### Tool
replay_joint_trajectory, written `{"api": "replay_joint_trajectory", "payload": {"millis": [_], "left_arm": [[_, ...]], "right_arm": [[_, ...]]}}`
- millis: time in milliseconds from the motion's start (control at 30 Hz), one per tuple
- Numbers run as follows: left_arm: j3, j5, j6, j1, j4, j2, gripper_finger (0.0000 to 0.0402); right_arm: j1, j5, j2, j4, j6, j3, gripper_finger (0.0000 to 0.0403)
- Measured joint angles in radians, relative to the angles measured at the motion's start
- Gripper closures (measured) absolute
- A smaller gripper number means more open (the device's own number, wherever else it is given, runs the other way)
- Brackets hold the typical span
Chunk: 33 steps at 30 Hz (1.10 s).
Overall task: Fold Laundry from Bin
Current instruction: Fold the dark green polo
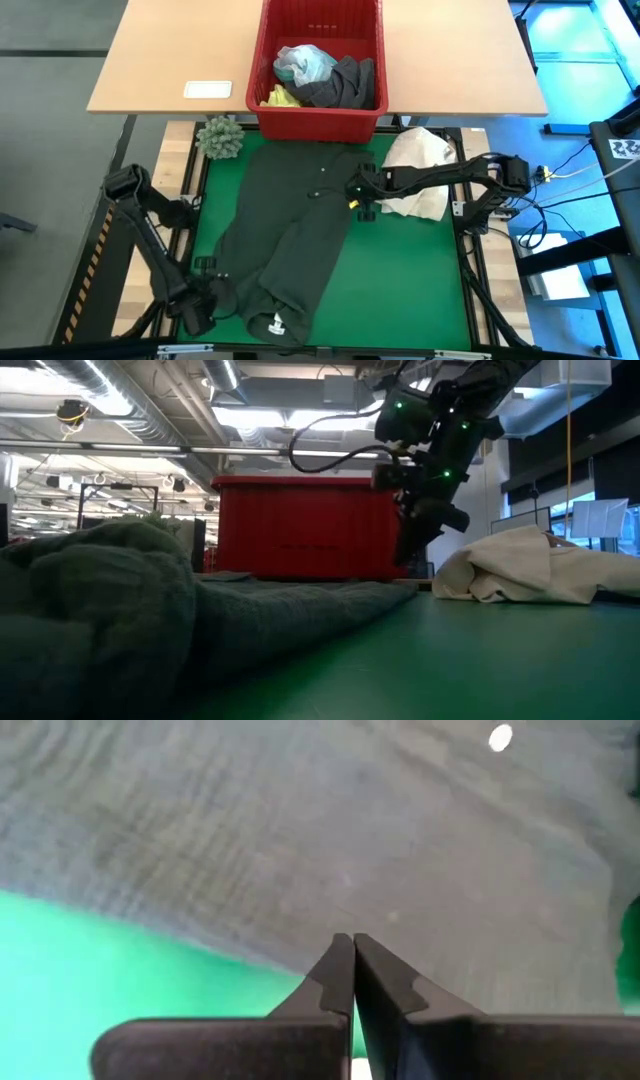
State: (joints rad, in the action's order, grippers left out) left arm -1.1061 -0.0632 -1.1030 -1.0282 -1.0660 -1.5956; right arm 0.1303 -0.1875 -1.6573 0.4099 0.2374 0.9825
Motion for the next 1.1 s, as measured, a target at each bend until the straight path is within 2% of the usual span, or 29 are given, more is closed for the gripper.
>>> {"api": "replay_joint_trajectory", "payload": {"millis": [267, 533, 733, 1100], "left_arm": [[0.002, -0.005, -0.015, -0.026, 0.029, -0.039, 0.0313], [0.139, 0.073, -0.037, -0.017, 0.183, -0.049, 0.0229], [0.151, 0.109, -0.048, -0.021, 0.185, -0.049, 0.0183], [0.151, 0.099, -0.073, -0.033, 0.171, -0.049, 0.0166]], "right_arm": [[0.0, 0.009, 0.0, -0.051, -0.005, 0.0, 0.0393], [0.0, 0.024, 0.0, -0.063, -0.005, 0.0, 0.0393], [0.0, 0.04, 0.0, -0.069, -0.005, 0.0, 0.0393], [0.0, 0.042, 0.0, -0.072, -0.005, 0.0, 0.0393]]}}
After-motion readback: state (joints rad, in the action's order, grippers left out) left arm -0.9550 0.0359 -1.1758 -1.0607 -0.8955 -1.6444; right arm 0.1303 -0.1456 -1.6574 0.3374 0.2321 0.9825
